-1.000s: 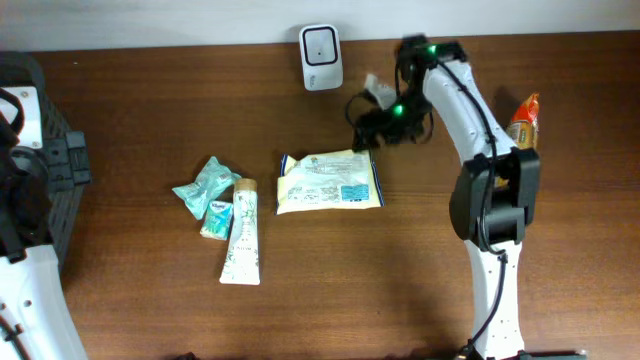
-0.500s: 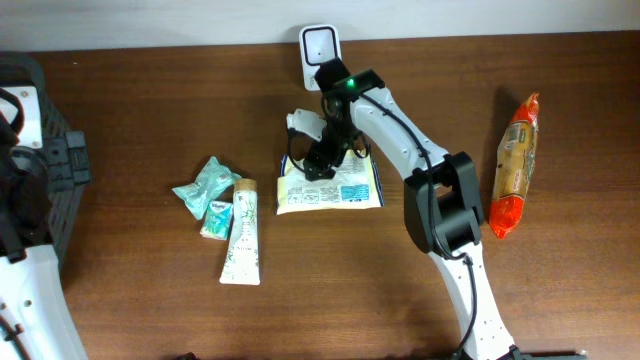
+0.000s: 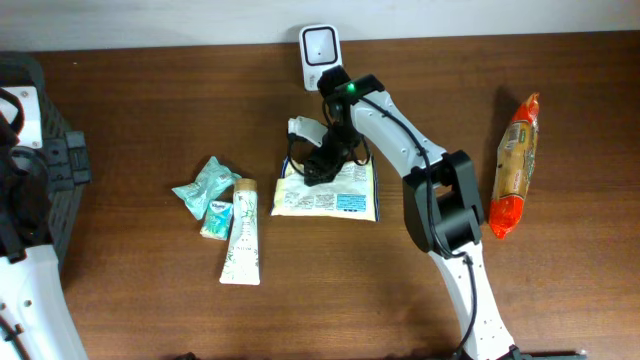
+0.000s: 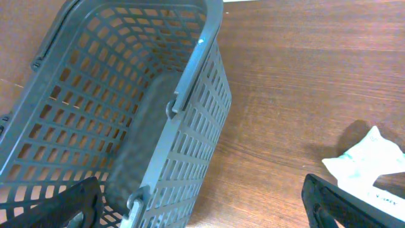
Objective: Scan the item barcode
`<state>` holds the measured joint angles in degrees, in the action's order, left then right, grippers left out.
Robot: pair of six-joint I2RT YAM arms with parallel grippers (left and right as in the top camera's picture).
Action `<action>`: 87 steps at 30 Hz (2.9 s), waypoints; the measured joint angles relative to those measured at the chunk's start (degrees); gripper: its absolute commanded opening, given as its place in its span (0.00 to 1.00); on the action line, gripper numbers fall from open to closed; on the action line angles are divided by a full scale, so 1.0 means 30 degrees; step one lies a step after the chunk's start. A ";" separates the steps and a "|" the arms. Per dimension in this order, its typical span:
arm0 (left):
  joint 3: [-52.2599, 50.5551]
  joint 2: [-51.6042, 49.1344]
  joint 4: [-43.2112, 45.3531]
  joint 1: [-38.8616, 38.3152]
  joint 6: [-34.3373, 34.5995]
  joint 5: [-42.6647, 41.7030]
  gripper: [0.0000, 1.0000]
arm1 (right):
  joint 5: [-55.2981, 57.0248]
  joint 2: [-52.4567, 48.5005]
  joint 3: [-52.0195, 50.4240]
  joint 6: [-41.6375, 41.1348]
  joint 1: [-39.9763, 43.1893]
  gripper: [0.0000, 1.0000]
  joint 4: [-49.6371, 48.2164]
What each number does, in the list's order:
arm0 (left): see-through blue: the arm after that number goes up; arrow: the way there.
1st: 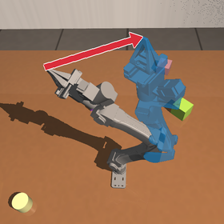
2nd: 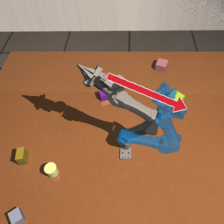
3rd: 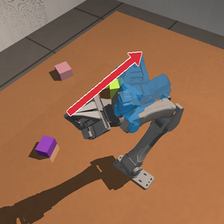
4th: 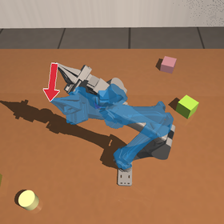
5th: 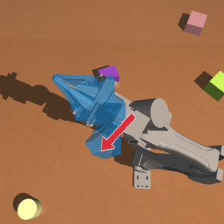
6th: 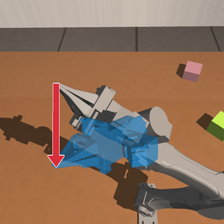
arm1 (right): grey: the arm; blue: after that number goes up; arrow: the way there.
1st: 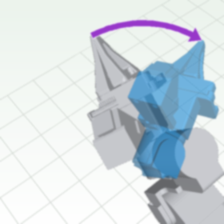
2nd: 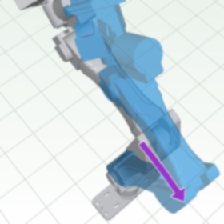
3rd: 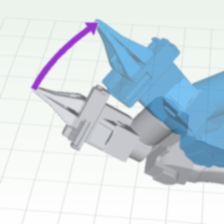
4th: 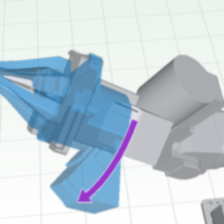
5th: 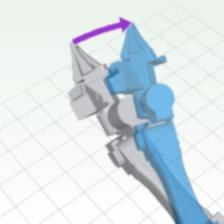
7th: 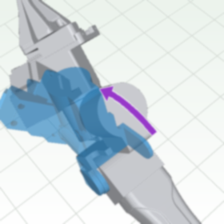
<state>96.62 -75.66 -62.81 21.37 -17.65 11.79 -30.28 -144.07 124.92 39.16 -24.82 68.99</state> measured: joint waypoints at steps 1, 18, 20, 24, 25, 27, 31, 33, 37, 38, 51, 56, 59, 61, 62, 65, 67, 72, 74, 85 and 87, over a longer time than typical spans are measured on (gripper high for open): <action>0.0000 0.0000 0.0000 0.0000 0.0000 0.0000 0.99 | -0.0255 0.0000 0.0000 -0.0073 -0.0226 0.70 -0.0007; 0.0000 0.0000 0.0000 0.0000 0.0000 0.0000 0.99 | -0.3563 0.0007 -0.1384 -0.1705 -0.0401 0.81 -0.1311; 0.0000 0.0000 0.0000 0.0000 0.0000 0.0007 0.99 | -0.4051 0.0000 -0.1399 -0.1698 -0.0401 0.79 -0.1304; 0.0000 0.0000 -0.0007 0.0000 0.0000 0.0007 0.99 | -0.4692 0.0000 -0.1515 -0.3555 -0.0401 0.64 -0.3585; 0.0000 0.0000 -0.0007 0.0000 0.0000 0.0000 0.99 | -0.4590 0.0000 -0.1588 -0.3949 -0.0401 0.61 -0.3723; 0.0000 0.0000 -0.0007 0.0000 0.0000 0.0000 0.99 | -0.4444 0.0000 -0.2346 -0.4444 -0.0401 0.38 -0.3840; 0.0000 0.0000 0.0000 0.0000 0.0000 0.0000 0.99 | -0.4393 0.0000 -0.2754 -0.4707 -0.0379 0.04 -0.3665; 0.0000 0.0000 0.0000 0.0000 -0.0007 0.0000 0.99 | -0.4393 0.0000 -0.2761 -0.4794 -0.0364 0.04 -0.3650; 0.0000 0.0000 -0.0007 0.0000 0.0000 0.0000 0.99 | -0.4350 0.0000 -0.2761 -0.4911 -0.0328 0.69 -0.3672; 0.0000 0.0000 0.0007 0.0000 0.0000 0.0007 0.99 | -0.4991 0.0117 -0.2703 -0.4889 -0.0277 0.68 -0.3504; 0.0000 0.0000 -0.0007 0.0000 0.0000 0.0000 0.99 | -0.3191 -0.0015 -0.0270 -0.4947 0.1056 0.63 -0.0204; 0.0000 0.0000 -0.0007 0.0000 0.0000 0.0000 0.99 | -0.1173 -0.0109 0.4371 -0.6564 0.1319 0.99 0.3075; 0.0000 0.0000 -0.0007 0.0000 0.0000 0.0000 0.99 | -0.0532 -0.0109 0.4503 -0.9296 0.1807 0.99 0.5202; 0.0000 0.0000 0.0000 0.0000 0.0000 0.0000 0.99 | 0.0386 -0.0109 0.4218 -1.0061 0.0889 0.35 0.4575; 0.0000 0.0000 -0.0015 0.0000 0.0000 0.0000 0.99 | 0.2652 -0.0073 0.3585 -1.1999 -0.0357 0.08 0.2572; 0.0000 0.0000 -0.0007 0.0000 0.0000 0.0000 0.99 | 0.6594 -0.0022 0.1209 -1.6291 -0.2346 0.04 0.0306; 0.0000 0.0000 0.0000 0.0000 0.0000 0.0000 0.99 | 0.7089 0.0554 -0.0189 -1.8090 -0.2528 0.04 -0.0226; 0.0000 0.0000 -0.0007 0.0000 -0.0007 0.0000 0.99 | 0.6288 0.0605 -0.0029 -1.2968 -0.1282 0.04 0.0029; 0.0000 0.0000 -0.0007 0.0000 0.0000 0.0000 0.99 | 0.6222 0.0357 0.1355 -0.7730 -0.0357 0.04 0.0117; 0.0000 0.0000 0.0000 0.0000 0.0000 0.0000 0.99 | 0.6266 0.0517 0.2761 0.8706 -0.1719 0.93 0.1719; 0.0000 0.0000 0.0000 0.0000 0.0000 0.0000 0.99 | 0.5952 0.1464 0.2761 0.5289 -0.1683 0.99 0.1705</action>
<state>96.62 -75.66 -62.81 21.37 -17.65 11.79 -12.43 -139.68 133.21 55.02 -29.87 74.11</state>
